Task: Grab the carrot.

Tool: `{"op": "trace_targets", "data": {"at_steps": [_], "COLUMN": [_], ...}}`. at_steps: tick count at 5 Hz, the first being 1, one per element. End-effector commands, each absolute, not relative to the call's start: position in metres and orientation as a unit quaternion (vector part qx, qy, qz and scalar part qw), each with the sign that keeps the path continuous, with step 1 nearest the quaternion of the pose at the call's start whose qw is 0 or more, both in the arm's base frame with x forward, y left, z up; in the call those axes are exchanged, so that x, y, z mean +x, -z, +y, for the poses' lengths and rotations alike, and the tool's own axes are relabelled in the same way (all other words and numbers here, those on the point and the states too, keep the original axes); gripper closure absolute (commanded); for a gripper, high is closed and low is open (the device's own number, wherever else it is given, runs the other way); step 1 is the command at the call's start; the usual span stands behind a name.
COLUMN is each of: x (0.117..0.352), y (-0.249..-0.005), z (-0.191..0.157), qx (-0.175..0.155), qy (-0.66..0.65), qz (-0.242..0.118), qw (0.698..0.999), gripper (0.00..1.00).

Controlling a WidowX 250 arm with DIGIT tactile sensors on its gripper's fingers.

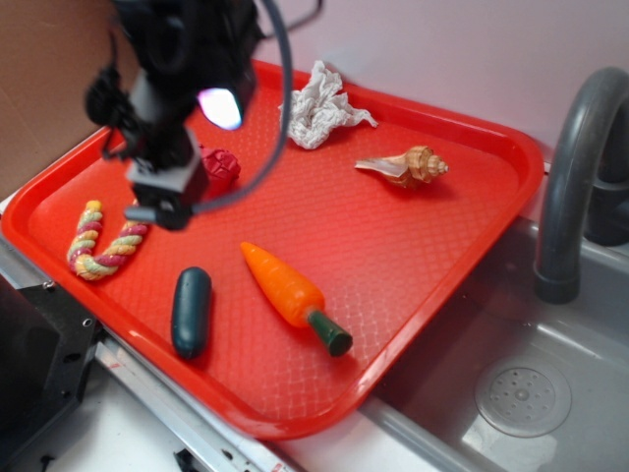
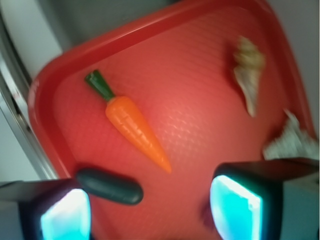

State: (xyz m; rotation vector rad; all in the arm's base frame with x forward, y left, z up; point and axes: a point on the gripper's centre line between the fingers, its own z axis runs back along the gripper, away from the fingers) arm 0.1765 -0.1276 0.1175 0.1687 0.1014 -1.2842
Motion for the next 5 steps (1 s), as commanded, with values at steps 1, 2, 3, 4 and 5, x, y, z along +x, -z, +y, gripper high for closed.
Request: {"op": "trace_targets", "data": {"at_steps": [1,2,3,4,5], "x": [0.161,0.166,0.172,0.176,0.175], "y": [-0.069,-0.048,-0.029,-0.016,-0.018], "z": [-0.118,-0.120,-0.129,-0.136,-0.134], "qx": [0.098,0.093,0.072,0.042,0.028], "qy": [0.734,0.725,0.706,0.688,0.687], "qz": [0.095,0.084,0.073,0.060,0.041], "qw": [0.666,0.677,0.701,0.722,0.725], "gripper": [0.00,0.00,0.00,0.00,1.00]}}
